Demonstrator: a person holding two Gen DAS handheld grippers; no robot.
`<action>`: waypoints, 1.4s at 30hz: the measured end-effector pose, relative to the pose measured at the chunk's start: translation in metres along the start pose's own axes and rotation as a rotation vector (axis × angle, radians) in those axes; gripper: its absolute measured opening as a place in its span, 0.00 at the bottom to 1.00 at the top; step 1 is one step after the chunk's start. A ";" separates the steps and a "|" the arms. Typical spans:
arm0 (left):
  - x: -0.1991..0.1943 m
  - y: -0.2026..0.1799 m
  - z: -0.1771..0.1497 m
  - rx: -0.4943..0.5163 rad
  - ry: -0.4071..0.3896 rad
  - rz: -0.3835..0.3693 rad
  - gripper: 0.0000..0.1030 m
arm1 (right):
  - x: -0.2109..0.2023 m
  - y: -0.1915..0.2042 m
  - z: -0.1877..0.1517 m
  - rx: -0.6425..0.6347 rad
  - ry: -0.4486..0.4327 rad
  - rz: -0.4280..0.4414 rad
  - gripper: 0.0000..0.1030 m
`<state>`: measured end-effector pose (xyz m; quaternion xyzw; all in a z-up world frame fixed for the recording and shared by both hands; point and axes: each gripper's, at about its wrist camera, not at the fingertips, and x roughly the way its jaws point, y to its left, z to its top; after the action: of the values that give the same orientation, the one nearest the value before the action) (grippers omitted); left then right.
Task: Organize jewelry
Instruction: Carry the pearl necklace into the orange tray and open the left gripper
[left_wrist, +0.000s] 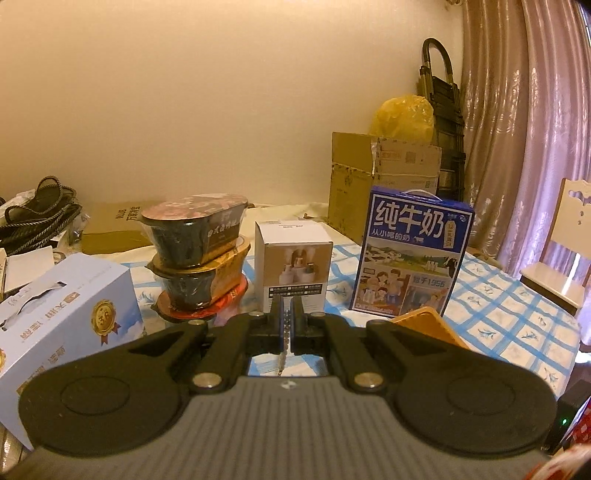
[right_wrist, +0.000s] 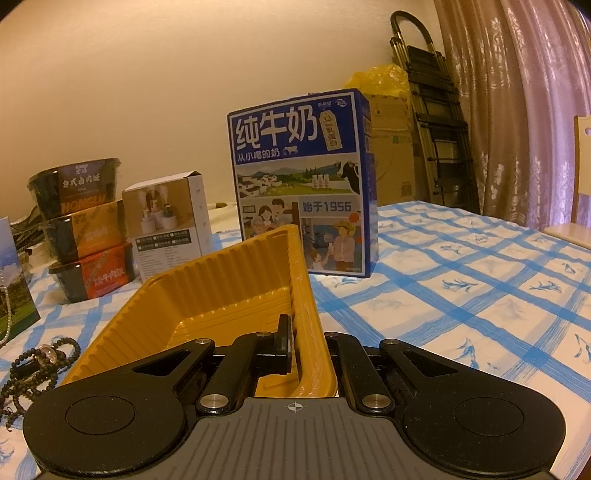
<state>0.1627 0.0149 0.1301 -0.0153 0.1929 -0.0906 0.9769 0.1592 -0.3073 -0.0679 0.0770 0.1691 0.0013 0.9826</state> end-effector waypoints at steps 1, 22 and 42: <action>0.000 -0.001 0.000 -0.003 -0.001 -0.005 0.02 | 0.000 0.001 0.000 -0.001 0.000 0.001 0.05; 0.070 -0.108 0.006 -0.036 0.032 -0.315 0.02 | -0.003 0.003 0.004 0.006 -0.001 0.018 0.05; 0.158 -0.115 -0.100 -0.295 0.349 -0.301 0.15 | -0.003 0.000 0.004 0.005 0.005 0.017 0.05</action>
<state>0.2486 -0.1263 -0.0143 -0.1701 0.3651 -0.2068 0.8916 0.1579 -0.3080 -0.0637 0.0808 0.1707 0.0093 0.9820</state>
